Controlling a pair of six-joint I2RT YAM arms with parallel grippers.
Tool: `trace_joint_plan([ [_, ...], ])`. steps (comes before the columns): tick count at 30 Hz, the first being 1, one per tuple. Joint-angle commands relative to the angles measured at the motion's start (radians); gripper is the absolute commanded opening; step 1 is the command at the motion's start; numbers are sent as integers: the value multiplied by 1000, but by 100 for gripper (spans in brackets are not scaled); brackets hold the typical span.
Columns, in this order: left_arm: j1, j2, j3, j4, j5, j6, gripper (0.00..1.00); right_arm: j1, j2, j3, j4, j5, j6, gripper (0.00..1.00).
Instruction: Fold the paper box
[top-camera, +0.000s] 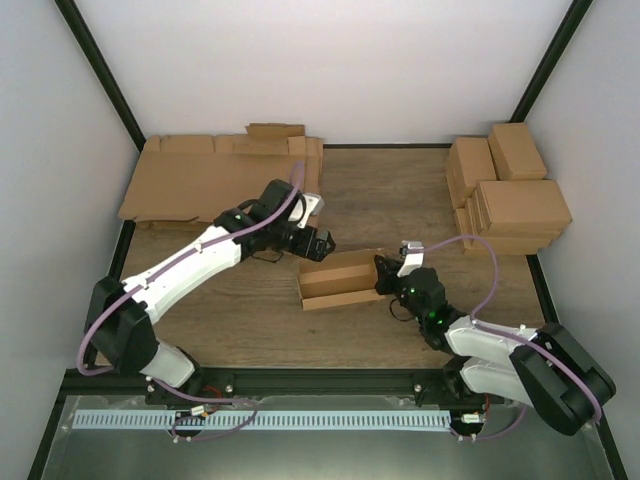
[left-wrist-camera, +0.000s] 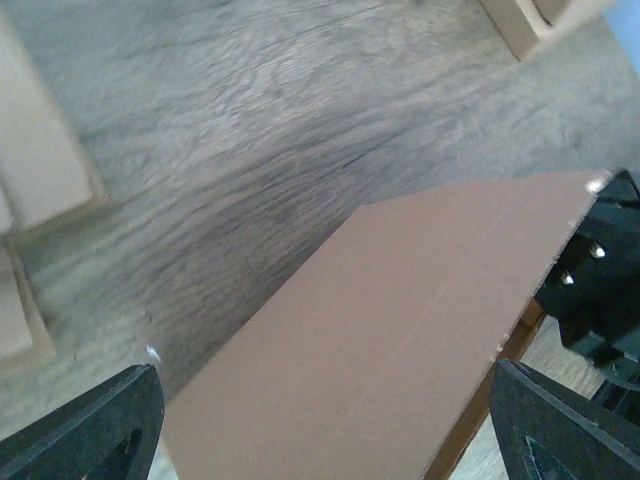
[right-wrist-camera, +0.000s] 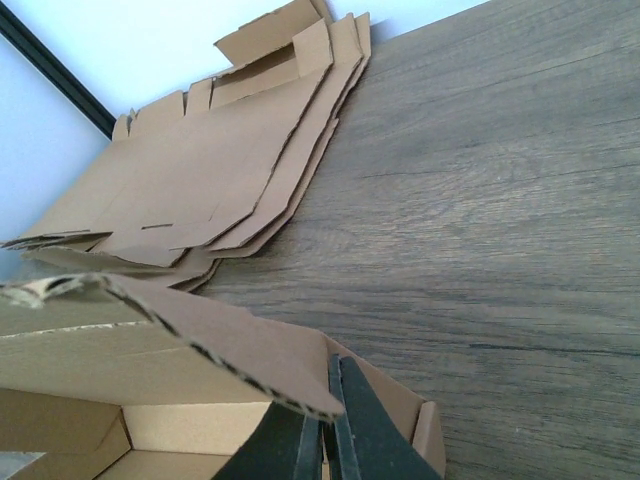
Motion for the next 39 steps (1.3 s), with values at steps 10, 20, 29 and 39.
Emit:
trace_joint_plan([
  [10, -2, 106, 111, -49, 204, 501, 95, 23, 64, -22, -140, -36, -24, 1],
  [20, -10, 112, 102, -54, 139, 582, 95, 25, 60, -24, -134, -39, -31, 1],
  [29, -30, 145, 122, -100, 34, 646, 71, 25, 52, -29, -132, -41, -31, 1],
  [39, -100, 148, 121, -75, -86, 665, 52, 25, 55, -27, -133, -42, -31, 1],
])
